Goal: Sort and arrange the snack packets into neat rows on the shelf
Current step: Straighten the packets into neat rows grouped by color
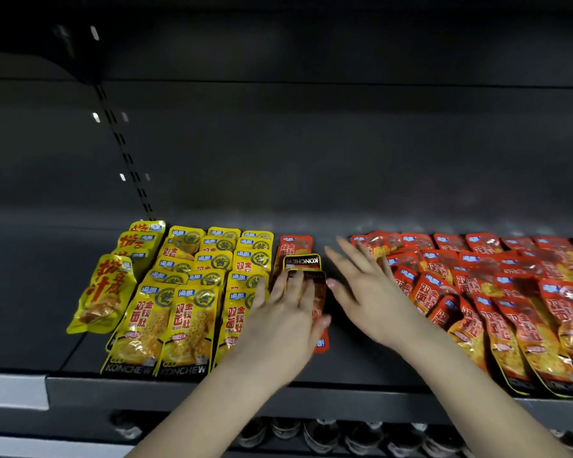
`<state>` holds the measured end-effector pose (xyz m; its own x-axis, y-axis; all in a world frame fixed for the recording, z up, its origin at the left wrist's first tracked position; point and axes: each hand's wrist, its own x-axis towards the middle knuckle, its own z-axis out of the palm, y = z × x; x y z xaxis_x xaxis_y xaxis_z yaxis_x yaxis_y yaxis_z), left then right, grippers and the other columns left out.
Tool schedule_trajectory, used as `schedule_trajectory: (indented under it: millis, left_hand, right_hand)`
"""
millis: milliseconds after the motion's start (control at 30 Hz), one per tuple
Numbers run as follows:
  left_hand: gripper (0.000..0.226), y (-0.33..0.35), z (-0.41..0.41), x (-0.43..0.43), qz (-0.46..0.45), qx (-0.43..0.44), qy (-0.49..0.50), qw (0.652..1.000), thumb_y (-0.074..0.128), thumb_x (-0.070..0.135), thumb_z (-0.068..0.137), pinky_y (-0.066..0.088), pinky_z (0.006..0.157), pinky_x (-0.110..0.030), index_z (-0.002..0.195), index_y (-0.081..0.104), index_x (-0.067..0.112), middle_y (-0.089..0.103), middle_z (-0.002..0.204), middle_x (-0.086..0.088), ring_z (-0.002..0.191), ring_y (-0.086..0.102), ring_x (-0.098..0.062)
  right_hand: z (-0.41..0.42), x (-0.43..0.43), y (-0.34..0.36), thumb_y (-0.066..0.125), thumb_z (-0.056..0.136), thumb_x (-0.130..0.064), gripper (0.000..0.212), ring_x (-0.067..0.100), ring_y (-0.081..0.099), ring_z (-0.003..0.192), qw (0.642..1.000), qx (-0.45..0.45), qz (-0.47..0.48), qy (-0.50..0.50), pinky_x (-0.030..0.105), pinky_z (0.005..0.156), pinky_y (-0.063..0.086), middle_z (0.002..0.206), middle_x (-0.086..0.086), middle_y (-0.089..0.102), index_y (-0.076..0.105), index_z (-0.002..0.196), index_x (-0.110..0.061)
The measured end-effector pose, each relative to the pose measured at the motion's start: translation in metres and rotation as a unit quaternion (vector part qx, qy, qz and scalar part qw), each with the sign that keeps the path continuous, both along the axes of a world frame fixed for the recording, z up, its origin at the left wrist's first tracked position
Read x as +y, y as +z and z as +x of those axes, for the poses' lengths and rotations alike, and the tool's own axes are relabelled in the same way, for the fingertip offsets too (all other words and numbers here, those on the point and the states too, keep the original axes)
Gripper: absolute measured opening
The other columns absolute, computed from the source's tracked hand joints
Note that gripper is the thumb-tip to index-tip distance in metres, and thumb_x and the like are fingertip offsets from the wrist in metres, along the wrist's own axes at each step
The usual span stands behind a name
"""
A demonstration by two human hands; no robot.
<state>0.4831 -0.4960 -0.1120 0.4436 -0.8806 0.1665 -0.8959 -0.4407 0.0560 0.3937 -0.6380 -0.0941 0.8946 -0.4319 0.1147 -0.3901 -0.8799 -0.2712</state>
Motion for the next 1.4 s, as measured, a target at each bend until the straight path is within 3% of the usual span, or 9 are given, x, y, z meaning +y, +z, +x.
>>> schedule_trajectory:
  millis: [100, 200, 333, 533, 733, 900, 1000, 1100, 1400]
  left_hand:
    - [0.067, -0.019, -0.01, 0.028, 0.038, -0.003, -0.041, 0.998, 0.021, 0.056, 0.092, 0.037, 0.101, -0.051, 0.111, 0.07, 0.014, 0.063, 0.124, -0.006, 0.115, 0.06, -0.025]
    - [0.078, -0.03, -0.013, 0.04, 0.063, -0.005, -0.032, 0.997, 0.006, 0.057, 0.096, 0.026, 0.1, -0.047, 0.115, 0.068, 0.014, 0.063, 0.126, -0.005, 0.115, 0.061, -0.022]
    - [0.077, -0.032, -0.017, 0.044, 0.045, 0.018, -0.018, 0.999, 0.013, 0.062, 0.095, 0.026, 0.1, -0.047, 0.116, 0.067, 0.011, 0.063, 0.125, -0.008, 0.114, 0.061, -0.022]
    - [0.067, -0.05, -0.025, 0.049, -0.019, -0.056, -0.004, 0.998, 0.038, 0.054, 0.08, 0.026, 0.101, -0.047, 0.105, 0.072, 0.002, 0.065, 0.118, -0.017, 0.111, 0.063, -0.026]
    - [0.064, -0.049, -0.016, 0.042, -0.027, -0.068, 0.008, 0.997, 0.039, 0.05, 0.078, 0.02, 0.105, -0.044, 0.102, 0.072, 0.001, 0.066, 0.117, -0.016, 0.114, 0.061, -0.027]
    - [0.071, -0.045, -0.005, 0.043, -0.031, -0.07, 0.005, 0.997, 0.031, 0.06, 0.086, 0.025, 0.1, -0.045, 0.102, 0.073, 0.005, 0.067, 0.116, -0.013, 0.114, 0.061, -0.027]
    - [0.08, -0.037, 0.0, 0.045, -0.032, -0.043, 0.016, 0.998, 0.011, 0.06, 0.094, 0.025, 0.1, -0.044, 0.117, 0.067, 0.007, 0.062, 0.125, -0.01, 0.119, 0.058, -0.026]
    - [0.073, -0.036, 0.001, 0.039, -0.046, -0.061, 0.002, 0.997, 0.022, 0.061, 0.091, 0.026, 0.099, -0.044, 0.121, 0.064, 0.009, 0.06, 0.128, -0.011, 0.119, 0.057, -0.027]
    - [0.062, -0.037, 0.007, 0.002, -0.032, -0.035, -0.009, 0.999, 0.03, 0.046, 0.084, 0.047, 0.096, -0.043, 0.116, 0.068, 0.009, 0.064, 0.123, -0.007, 0.115, 0.06, -0.02]
  right_hand:
    - [-0.02, 0.018, -0.014, -0.006, 0.084, -0.068, 0.075, 0.015, -0.011, 0.143, 0.996, 0.052, -0.059, 0.046, 0.046, 0.113, -0.003, 0.156, -0.014, -0.004, 0.009, 0.149, -0.033]
    - [-0.023, 0.035, -0.028, -0.01, 0.087, -0.063, 0.077, 0.014, 0.001, 0.14, 0.991, 0.096, -0.082, 0.053, 0.055, 0.112, 0.016, 0.157, -0.01, 0.011, 0.022, 0.148, -0.028]
    - [-0.023, 0.039, -0.039, -0.031, 0.062, -0.072, 0.096, -0.002, -0.019, 0.137, 0.993, 0.083, -0.01, 0.081, 0.039, 0.113, -0.014, 0.151, -0.018, -0.025, -0.008, 0.147, -0.034]
    - [-0.015, 0.054, -0.035, -0.008, 0.072, -0.067, 0.084, -0.002, -0.01, 0.14, 0.985, 0.09, 0.084, 0.118, 0.019, 0.111, -0.011, 0.143, -0.025, -0.031, -0.003, 0.148, -0.032]
    - [-0.003, 0.054, -0.038, -0.016, 0.068, -0.073, 0.092, 0.017, 0.0, 0.146, 0.988, 0.091, 0.072, 0.105, 0.027, 0.114, -0.007, 0.152, -0.016, -0.025, 0.0, 0.149, -0.031]
    - [0.0, 0.04, -0.028, -0.01, 0.07, -0.081, 0.095, 0.005, 0.007, 0.143, 0.985, 0.034, 0.128, 0.112, 0.026, 0.117, -0.001, 0.154, -0.017, 0.003, 0.014, 0.148, -0.032]
    - [0.001, 0.025, -0.01, 0.026, 0.094, -0.053, 0.057, 0.004, 0.016, 0.141, 0.985, -0.039, 0.153, 0.066, 0.018, 0.115, 0.01, 0.152, -0.013, 0.018, 0.022, 0.146, -0.031]
    - [0.014, 0.004, 0.003, 0.039, 0.098, -0.028, 0.053, 0.011, 0.018, 0.142, 0.993, -0.023, 0.109, 0.038, 0.011, 0.108, 0.007, 0.155, -0.004, 0.018, 0.02, 0.148, -0.024]
    - [0.068, -0.012, -0.01, 0.037, 0.099, -0.028, 0.056, 0.018, 0.021, 0.142, 0.995, 0.074, 0.047, 0.041, 0.042, 0.115, 0.021, 0.157, -0.006, 0.01, 0.014, 0.149, -0.021]
